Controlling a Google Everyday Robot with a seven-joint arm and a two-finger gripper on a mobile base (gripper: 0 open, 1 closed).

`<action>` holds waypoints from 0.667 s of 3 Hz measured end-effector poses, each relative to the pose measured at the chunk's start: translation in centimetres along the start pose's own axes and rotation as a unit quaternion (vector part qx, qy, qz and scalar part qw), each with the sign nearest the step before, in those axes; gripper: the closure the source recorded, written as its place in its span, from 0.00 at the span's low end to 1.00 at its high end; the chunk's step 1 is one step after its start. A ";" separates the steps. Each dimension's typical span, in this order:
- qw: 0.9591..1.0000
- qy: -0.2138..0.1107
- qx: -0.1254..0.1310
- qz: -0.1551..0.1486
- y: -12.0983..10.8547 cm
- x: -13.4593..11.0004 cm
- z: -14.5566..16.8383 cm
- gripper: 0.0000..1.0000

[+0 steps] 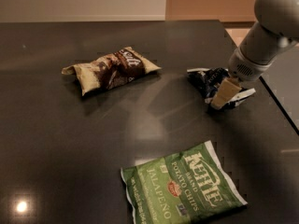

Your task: Move blue chip bag near green jalapeno chip bag

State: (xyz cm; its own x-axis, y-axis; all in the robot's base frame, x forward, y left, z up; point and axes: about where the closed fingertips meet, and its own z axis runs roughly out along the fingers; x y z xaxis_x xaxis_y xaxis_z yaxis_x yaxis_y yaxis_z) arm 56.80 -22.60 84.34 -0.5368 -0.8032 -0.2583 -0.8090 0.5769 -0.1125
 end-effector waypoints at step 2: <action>1.000 -0.019 -0.012 -0.014 1.3 -0.9 -2.0 0.87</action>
Offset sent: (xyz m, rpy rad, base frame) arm -0.0189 0.0196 0.0417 0.0669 -0.0242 0.0705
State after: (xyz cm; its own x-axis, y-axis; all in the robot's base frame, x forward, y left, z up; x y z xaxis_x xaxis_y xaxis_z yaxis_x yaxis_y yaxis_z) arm 55.78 -21.46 86.35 -0.5044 -0.8125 -0.2922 -0.8293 0.5501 -0.0980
